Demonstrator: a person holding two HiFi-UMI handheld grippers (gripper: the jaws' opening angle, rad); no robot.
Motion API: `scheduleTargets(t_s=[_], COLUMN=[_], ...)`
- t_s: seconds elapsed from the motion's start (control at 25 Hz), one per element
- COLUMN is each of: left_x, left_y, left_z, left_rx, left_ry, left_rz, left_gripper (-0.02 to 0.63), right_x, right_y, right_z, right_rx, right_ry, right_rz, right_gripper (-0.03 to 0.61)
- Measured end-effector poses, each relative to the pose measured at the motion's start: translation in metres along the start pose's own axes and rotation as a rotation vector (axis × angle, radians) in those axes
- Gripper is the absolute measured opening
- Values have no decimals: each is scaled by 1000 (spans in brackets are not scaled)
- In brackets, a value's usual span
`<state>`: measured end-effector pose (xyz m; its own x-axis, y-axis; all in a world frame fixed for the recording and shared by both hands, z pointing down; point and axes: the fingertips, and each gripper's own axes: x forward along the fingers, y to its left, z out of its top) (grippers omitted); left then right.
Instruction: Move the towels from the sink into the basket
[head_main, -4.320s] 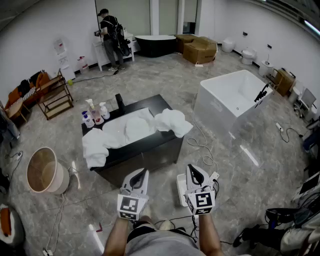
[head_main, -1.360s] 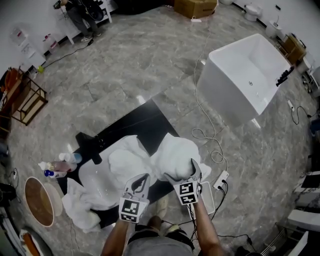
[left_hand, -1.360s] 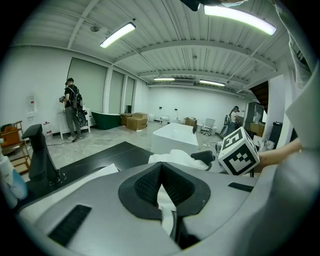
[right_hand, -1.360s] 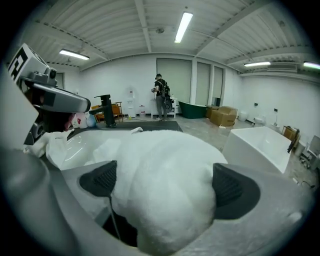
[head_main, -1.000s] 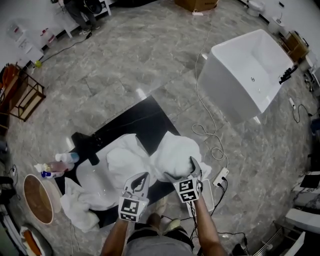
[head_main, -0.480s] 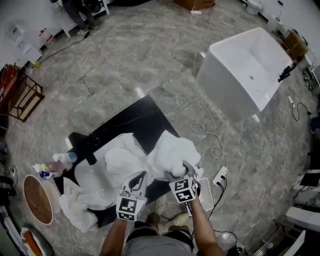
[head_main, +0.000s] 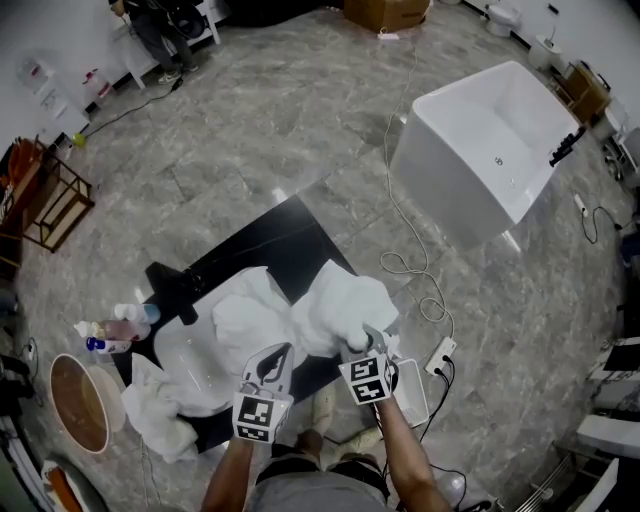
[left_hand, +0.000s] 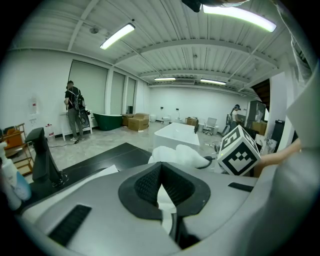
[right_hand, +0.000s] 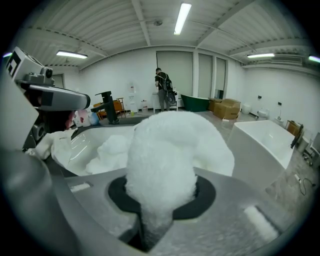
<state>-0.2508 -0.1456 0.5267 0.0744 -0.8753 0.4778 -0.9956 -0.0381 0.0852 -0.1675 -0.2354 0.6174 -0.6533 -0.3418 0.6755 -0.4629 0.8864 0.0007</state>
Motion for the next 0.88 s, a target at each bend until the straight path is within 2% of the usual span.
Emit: scheduleTargets(t_s=[0.24, 0.44, 0.68, 0.88], left_x=[-18, -31, -39, -43], left_y=[-9, -25, -60, -108], left_z=[25, 54, 89, 115], left_rx=[40, 85, 136, 201], left_ry=[-50, -95, -165, -215], left_rz=[8, -16, -69, -160], left_gripper=[9, 9, 9, 9], right_x=[-42, -90, -164, -232], right_y=[-6, -19, -39, -58], right_z=[34, 63, 79, 81], right_rx=[0, 20, 39, 31], right_ry=[-95, -193, -285, -350], right_rz=[-49, -114, -221, -342], right_gripper=[97, 96, 97, 97])
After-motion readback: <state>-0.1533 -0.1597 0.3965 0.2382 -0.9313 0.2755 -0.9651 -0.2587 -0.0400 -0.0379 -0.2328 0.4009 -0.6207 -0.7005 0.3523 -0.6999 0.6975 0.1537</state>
